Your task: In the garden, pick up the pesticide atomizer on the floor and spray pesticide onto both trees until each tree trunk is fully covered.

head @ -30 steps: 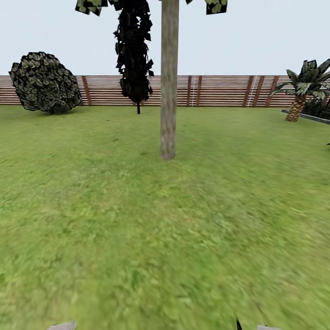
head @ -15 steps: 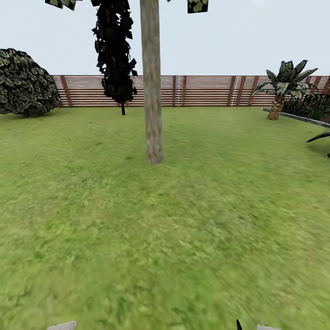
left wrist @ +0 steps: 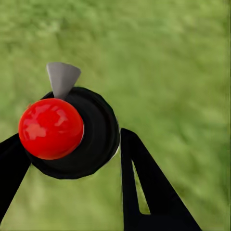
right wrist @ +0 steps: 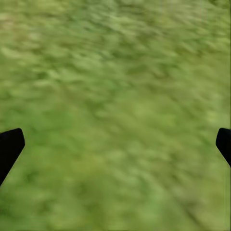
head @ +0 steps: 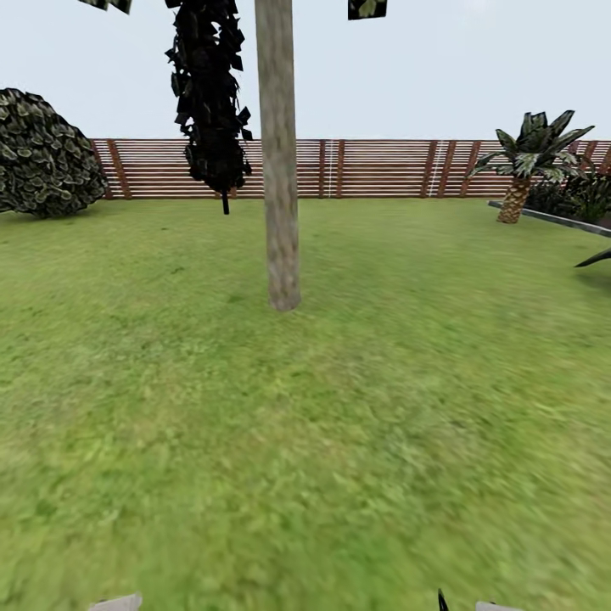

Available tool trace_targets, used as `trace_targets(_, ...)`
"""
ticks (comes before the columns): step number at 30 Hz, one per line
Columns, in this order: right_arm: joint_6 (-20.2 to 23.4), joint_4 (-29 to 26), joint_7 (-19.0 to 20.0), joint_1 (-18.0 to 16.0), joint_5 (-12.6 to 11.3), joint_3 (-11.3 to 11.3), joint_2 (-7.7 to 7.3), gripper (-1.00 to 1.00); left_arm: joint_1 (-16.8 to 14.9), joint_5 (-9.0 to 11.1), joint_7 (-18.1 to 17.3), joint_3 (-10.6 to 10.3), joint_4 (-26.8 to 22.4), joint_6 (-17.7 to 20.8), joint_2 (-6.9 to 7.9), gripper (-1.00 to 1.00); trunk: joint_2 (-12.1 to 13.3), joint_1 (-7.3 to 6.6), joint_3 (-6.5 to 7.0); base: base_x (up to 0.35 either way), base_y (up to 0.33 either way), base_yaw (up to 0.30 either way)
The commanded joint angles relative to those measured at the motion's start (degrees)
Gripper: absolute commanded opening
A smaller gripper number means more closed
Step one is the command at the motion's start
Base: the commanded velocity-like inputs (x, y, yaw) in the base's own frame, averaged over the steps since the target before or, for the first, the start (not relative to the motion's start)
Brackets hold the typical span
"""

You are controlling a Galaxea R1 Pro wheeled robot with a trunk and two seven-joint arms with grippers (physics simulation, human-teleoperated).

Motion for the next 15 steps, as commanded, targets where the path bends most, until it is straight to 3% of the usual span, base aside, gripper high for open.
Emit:
trace_targets(1, -0.18, 0.04, 0.03, -0.02, 0.02, -0.06, 0.03, 1.00, -0.05, -0.51, -0.01, 0.33, 0.05, -0.22, -0.03, -1.00, -0.02, 0.02, -0.05, 0.336, 0.000, 0.000)
trace_targets(7, -0.18, -0.01, 0.03, -0.04, 0.02, -0.08, 0.04, 1.00, -0.05, -0.51, -0.01, 0.33, 0.04, -0.22, -0.03, -1.00, -0.02, 0.02, -0.05, 0.336, 0.000, -0.045)
trace_targets(15, -0.18, -0.04, 0.03, -0.04, 0.02, -0.07, 0.02, 1.00, -0.05, -0.51, -0.01, 0.33, 0.04, -0.22, -0.03, -1.00, -0.02, 0.02, -0.05, 0.336, 0.000, -0.189)
